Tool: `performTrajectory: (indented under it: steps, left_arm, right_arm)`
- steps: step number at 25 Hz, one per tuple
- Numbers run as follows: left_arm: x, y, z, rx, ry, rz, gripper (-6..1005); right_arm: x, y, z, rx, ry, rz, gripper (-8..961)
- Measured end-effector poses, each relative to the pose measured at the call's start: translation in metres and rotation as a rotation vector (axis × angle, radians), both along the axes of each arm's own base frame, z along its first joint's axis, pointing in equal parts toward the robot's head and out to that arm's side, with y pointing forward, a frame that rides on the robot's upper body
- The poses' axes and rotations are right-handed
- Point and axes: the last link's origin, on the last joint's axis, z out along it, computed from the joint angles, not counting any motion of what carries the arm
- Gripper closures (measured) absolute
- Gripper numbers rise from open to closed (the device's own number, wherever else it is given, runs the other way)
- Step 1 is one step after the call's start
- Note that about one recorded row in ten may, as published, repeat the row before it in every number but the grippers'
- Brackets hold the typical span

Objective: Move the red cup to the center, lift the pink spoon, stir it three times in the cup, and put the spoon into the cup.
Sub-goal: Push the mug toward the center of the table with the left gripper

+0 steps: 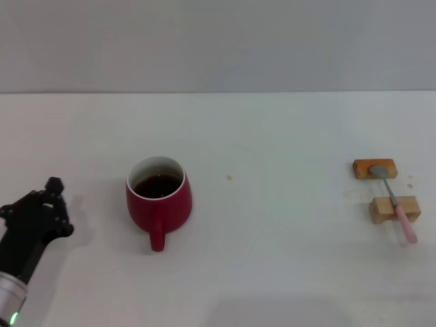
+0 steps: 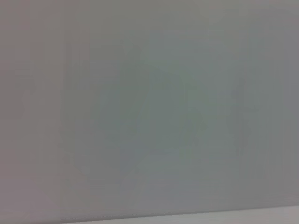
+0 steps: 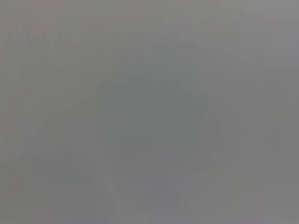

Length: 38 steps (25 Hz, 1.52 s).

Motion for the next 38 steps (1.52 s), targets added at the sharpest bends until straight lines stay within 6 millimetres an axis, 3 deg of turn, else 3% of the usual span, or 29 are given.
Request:
performTrajectory:
  steps: [6,25,38]
  left_arm:
    - [0.011,0.010,-0.010,-0.064,0.030,-0.056,1001]
    - [0.034,0.033,-0.031,-0.180,0.117,-0.148,997]
    - [0.045,0.032,-0.042,-0.222,0.103,-0.186,994]
  right_arm:
    - [0.000,0.000,0.000,0.001,0.001,0.000,262]
    - [0.002,-0.005,0.001,0.005,0.012,-0.002,263]
    - [0.002,-0.005,0.002,0.006,0.011,0.001,263]
